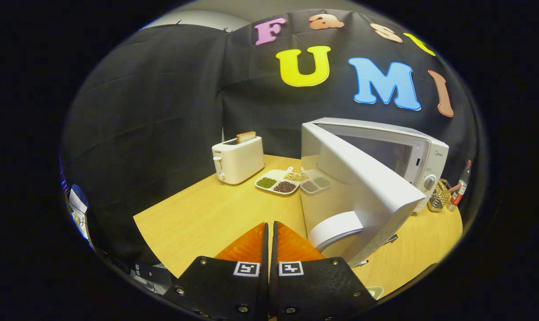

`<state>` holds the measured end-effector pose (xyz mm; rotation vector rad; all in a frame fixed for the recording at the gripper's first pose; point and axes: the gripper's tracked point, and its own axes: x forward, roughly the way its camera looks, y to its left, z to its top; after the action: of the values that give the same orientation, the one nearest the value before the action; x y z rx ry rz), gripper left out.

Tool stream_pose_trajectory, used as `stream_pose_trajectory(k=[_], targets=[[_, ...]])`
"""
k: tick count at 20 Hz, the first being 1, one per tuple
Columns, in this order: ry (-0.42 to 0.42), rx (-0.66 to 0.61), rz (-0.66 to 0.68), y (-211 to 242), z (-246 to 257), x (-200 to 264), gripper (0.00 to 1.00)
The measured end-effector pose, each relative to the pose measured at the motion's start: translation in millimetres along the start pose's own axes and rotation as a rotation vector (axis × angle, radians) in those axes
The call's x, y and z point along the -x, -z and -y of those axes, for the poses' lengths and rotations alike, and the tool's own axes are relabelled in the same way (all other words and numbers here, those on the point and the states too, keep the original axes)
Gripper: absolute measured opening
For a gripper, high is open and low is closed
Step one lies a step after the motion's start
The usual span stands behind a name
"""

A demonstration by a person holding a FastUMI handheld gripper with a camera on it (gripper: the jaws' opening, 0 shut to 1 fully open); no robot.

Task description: Open the microwave, put the food inside, and close the microwave door.

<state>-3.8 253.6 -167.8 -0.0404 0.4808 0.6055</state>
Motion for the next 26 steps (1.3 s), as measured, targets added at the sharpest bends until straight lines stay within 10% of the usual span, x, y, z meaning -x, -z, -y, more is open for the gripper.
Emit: stream_pose_trajectory(k=[26], targets=[[0.256,-0.116,0.035,-29,197,-37,0.02]])
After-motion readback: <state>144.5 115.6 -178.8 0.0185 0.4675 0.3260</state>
